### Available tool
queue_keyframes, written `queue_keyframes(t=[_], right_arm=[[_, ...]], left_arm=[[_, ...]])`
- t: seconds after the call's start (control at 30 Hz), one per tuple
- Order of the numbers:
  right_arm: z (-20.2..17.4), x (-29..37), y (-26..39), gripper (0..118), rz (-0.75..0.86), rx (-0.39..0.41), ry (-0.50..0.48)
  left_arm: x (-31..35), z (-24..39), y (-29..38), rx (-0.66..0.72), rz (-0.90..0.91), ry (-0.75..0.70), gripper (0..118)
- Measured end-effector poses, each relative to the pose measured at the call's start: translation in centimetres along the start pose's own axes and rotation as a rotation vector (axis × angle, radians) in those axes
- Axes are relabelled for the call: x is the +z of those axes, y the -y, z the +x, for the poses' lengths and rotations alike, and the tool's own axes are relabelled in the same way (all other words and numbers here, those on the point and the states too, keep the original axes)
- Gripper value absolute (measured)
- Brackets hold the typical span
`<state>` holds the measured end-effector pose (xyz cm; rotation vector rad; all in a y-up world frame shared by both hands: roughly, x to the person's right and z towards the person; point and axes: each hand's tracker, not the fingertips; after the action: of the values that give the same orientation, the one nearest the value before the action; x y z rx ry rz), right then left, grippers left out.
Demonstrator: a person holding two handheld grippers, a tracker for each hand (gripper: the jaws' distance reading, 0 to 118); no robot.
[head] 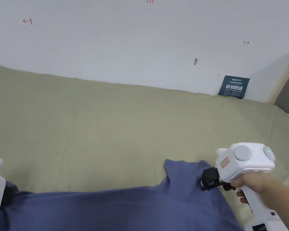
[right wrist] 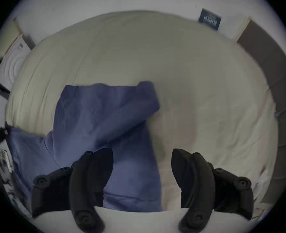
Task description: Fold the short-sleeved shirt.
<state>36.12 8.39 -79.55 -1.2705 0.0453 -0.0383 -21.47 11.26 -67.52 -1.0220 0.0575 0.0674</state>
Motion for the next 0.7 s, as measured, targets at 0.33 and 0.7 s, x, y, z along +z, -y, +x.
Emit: queue_keyframes(t=[0.33, 0.7], right_arm=[[-1.9, 3.6, 1.5, 0, 0.064, 0.007, 0.117], [-7.4, 22.7, 13.3, 0, 0.318, 0.259, -0.004]], left_arm=[[-0.5, -0.3, 0.0, 0.004, -0.039, 0.023, 2], [12.8, -1.5, 1.6, -0.135, 0.141, 0.117, 2]])
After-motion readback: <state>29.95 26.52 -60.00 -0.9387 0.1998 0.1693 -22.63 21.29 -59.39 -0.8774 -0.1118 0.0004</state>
